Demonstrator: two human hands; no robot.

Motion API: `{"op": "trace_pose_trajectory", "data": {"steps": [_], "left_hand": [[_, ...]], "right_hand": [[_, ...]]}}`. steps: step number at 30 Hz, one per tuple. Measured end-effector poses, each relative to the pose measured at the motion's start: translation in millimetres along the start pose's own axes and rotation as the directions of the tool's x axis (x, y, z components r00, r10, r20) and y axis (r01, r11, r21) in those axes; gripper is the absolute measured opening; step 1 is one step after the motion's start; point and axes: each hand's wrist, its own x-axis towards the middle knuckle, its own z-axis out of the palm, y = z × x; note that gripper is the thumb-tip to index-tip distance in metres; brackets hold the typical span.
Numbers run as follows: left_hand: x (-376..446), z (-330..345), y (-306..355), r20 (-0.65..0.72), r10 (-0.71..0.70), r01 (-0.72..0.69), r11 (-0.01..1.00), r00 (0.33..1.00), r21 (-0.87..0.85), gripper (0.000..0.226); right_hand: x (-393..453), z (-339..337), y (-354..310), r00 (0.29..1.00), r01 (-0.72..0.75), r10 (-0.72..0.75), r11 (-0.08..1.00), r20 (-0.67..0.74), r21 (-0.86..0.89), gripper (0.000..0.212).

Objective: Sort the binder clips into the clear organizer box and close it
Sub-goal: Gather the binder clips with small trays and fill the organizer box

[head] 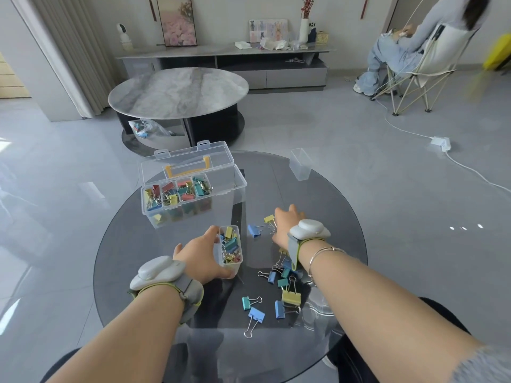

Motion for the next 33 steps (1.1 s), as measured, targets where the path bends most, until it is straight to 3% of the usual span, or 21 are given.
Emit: {"op": "trace_pose_trajectory", "data": {"steps": [5, 10, 18, 21, 23, 27, 30, 33], "left_hand": [[-1.9, 3.8, 0.5, -0.011, -0.01, 0.01, 1.0, 1.0, -0.009, 0.083], [-6.6, 4.5, -1.3, -0.004, -0.02, 0.02, 1.0, 1.0, -0.008, 0.08], [-9.9, 4.5, -4.9, 0.005, -0.024, 0.024, 1.0, 1.0, 0.0, 0.077], [-9.0, 5.1, -6.4, 0.009, -0.032, 0.032, 0.999, 0.999, -0.025, 0.077], [-8.5, 5.3, -8.4, 0.016, -0.042, 0.043, 0.998, 0.999, -0.035, 0.078], [-9.1, 3.9, -10.8, -0.004, -0.046, 0.046, 0.998, 0.999, -0.034, 0.08], [-9.9, 4.0, -12.0, -0.019, -0.048, 0.047, 0.998, 0.999, -0.047, 0.08], [-10.4, 5.2, -12.0, -0.005, -0.053, 0.053, 0.997, 0.999, -0.06, 0.078]], "right_hand": [[-5.5, 1.4, -1.1, 0.998, 0.055, -0.054, 0.998, 0.022, -0.022, 0.036], [-11.6, -0.2, -9.8, 0.992, 0.097, -0.08, 0.98, 0.1, -0.176, 0.038], [-21.1, 1.9, -18.0, 0.992, 0.118, -0.109, 0.981, 0.066, -0.156, 0.034], [-22.6, -4.9, -19.9, 0.99, 0.133, -0.131, 0.991, 0.053, -0.031, 0.017], [-23.2, -8.4, -23.1, 0.992, 0.121, -0.127, 0.973, 0.023, 0.195, 0.009], [-30.3, -20.3, -35.7, 0.974, 0.056, -0.191, 0.714, 0.118, 0.697, 0.025], [-36.1, -25.5, -44.8, 0.943, 0.059, -0.298, 0.59, 0.15, 0.805, 0.02], [-39.8, -19.0, -52.3, 0.927, 0.092, -0.345, 0.585, 0.145, 0.806, 0.019]]}}
